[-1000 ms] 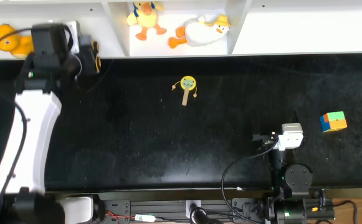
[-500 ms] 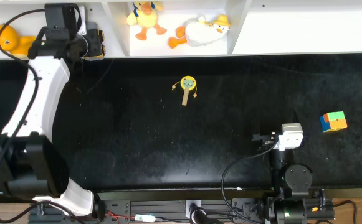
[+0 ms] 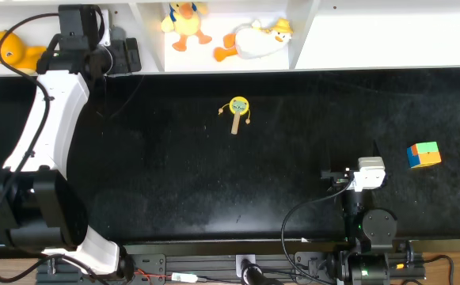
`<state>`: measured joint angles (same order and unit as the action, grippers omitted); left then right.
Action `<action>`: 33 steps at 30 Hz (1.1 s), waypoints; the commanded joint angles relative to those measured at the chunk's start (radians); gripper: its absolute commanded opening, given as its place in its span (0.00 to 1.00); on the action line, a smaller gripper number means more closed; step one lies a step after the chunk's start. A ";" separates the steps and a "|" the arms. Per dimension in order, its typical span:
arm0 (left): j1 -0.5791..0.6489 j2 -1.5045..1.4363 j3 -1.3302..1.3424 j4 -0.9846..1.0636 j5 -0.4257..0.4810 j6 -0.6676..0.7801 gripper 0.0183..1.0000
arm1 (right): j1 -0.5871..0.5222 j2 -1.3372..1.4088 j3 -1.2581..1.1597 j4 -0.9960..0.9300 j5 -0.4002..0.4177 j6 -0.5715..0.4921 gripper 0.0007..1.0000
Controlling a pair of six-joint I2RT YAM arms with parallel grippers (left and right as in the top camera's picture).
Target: Store Toys
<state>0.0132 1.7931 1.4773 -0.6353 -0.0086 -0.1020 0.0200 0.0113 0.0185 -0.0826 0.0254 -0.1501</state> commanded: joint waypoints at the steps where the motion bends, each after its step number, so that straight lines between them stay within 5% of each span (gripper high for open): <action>1: -0.002 -0.100 -0.035 -0.021 -0.015 0.003 1.00 | 0.004 -0.006 -0.014 0.005 -0.006 0.008 1.00; 12: -0.003 -0.565 -0.515 0.025 -0.011 -0.005 1.00 | 0.004 -0.006 -0.014 0.005 -0.006 0.008 0.99; 15: -0.003 -0.742 -0.679 0.066 0.068 -0.012 1.00 | 0.004 -0.006 -0.014 0.005 -0.006 0.008 1.00; 23: -0.055 -1.226 -1.258 0.915 0.132 0.011 1.00 | 0.004 -0.006 -0.014 0.005 -0.006 0.008 1.00; 26: -0.068 -1.409 -1.446 1.082 0.135 0.011 1.00 | 0.004 -0.006 -0.014 0.005 -0.006 0.008 1.00; 33: -0.077 -1.678 -1.469 0.741 0.114 0.022 1.00 | 0.004 -0.006 -0.014 0.005 -0.006 0.008 0.99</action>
<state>-0.0578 0.2054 0.0082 0.1638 0.1047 -0.0975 0.0204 0.0113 0.0185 -0.0826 0.0254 -0.1501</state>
